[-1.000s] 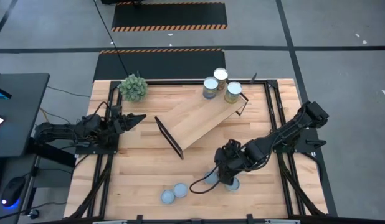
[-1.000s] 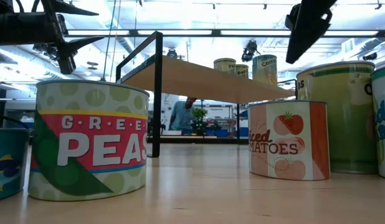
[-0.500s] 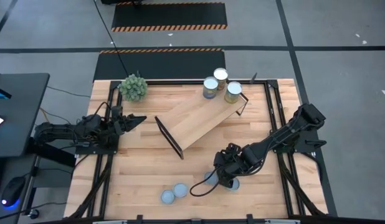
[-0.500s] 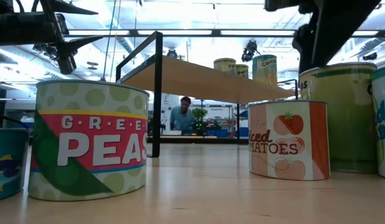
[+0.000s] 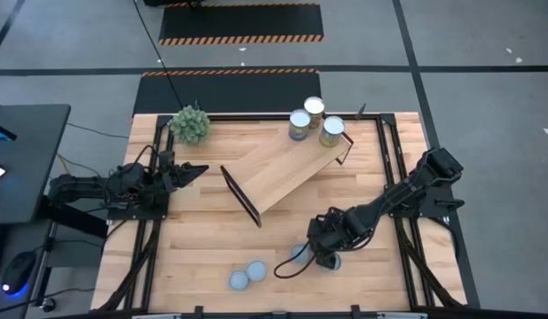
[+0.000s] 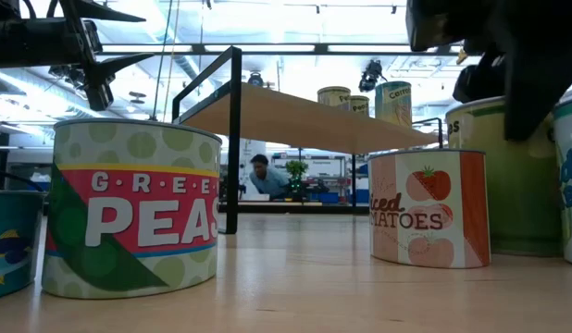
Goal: Pick and place cans onto a shelf
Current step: Put the canned oranges on the shelf
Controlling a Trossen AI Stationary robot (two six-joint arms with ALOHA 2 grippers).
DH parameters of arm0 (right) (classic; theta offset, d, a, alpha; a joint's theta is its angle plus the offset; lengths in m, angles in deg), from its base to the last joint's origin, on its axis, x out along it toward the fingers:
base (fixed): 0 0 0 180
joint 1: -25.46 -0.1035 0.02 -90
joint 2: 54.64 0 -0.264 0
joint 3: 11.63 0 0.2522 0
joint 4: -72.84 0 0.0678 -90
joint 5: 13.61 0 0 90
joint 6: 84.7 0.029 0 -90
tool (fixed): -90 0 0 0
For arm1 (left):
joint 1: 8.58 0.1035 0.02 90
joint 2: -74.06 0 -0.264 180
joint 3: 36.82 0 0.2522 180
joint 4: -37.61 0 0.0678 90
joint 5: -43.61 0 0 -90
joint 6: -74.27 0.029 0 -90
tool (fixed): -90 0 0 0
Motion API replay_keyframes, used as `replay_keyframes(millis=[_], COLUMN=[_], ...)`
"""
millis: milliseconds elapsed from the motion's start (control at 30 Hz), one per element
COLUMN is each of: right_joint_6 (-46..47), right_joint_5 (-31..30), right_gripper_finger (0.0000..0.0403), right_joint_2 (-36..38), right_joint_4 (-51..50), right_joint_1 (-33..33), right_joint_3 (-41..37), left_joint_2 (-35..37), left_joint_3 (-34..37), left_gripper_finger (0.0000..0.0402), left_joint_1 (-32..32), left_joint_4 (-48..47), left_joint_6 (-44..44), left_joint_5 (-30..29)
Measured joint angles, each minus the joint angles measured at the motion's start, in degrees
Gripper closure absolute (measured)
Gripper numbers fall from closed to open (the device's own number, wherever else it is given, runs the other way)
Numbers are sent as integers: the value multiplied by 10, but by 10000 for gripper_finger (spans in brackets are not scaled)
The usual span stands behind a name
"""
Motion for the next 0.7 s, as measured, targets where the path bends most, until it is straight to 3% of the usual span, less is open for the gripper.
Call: replay_keyframes(millis=[200, 400, 700], right_joint_6=[10, 9, 10], right_joint_5=[0, 5, -1], right_gripper_finger=[90, 90, 82], right_joint_2=[0, 22, 140], right_joint_4=[13, -38, -191], right_joint_1=[21, 53, 154], right_joint_3=[0, 20, 71], left_joint_2=[0, 0, 0], left_joint_3=[0, 0, 0], left_gripper_finger=[186, 186, 186], left_joint_1=[0, 0, 0], left_joint_4=[0, 0, 0], left_joint_6=[1, 0, 0], left_joint_5=[0, 4, 14])
